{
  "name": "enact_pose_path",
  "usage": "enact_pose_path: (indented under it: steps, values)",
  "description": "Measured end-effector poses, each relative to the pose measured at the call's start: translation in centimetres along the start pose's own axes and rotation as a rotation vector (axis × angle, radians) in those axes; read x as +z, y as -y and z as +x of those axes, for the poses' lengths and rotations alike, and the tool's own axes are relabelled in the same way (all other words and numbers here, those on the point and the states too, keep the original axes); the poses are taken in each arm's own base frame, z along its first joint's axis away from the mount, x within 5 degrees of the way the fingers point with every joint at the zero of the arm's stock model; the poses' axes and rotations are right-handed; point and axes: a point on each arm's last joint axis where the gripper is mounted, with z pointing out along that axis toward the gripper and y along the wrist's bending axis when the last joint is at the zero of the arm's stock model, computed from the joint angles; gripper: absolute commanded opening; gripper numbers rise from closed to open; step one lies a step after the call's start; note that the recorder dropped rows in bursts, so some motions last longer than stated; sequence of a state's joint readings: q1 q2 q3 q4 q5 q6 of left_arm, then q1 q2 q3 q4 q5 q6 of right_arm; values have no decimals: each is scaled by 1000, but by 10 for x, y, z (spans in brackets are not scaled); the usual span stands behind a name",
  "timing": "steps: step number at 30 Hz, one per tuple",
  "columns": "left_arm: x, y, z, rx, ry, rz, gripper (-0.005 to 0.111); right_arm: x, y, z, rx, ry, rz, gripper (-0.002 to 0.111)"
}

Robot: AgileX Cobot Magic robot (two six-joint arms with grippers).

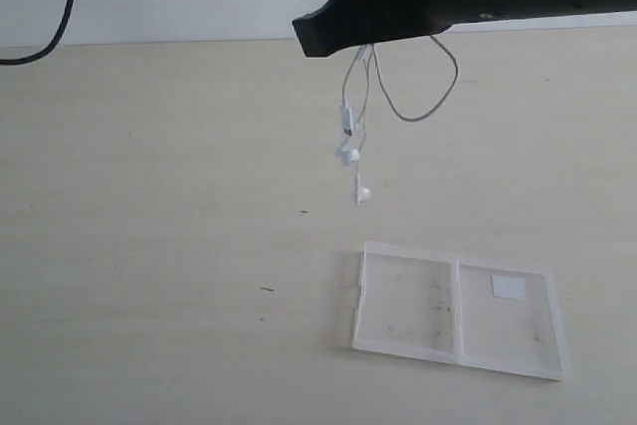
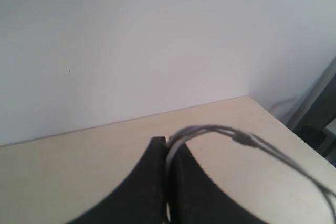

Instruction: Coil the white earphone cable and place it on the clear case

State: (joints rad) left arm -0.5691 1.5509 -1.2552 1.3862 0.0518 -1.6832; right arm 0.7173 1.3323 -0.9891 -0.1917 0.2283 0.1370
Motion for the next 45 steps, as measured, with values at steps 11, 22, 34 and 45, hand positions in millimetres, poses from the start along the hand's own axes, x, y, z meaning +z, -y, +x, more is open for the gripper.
enact_pose_path:
  steps: [11, 22, 34, 45]
  values:
    - [-1, -1, 47, 7, -149, 99, 0, -17, 1, -4, -7, 2, 6, 0]
    - [-19, -8, 64, 7, -205, 144, 0, -29, 2, -7, -2, 10, 11, 0]
    - [-32, -2, 95, 49, -323, 305, 0, -36, 2, 0, 33, -64, 7, 0]
    - [-39, 1, 108, 156, -394, 403, 2, -36, -1, 8, 65, -146, -3, 0]
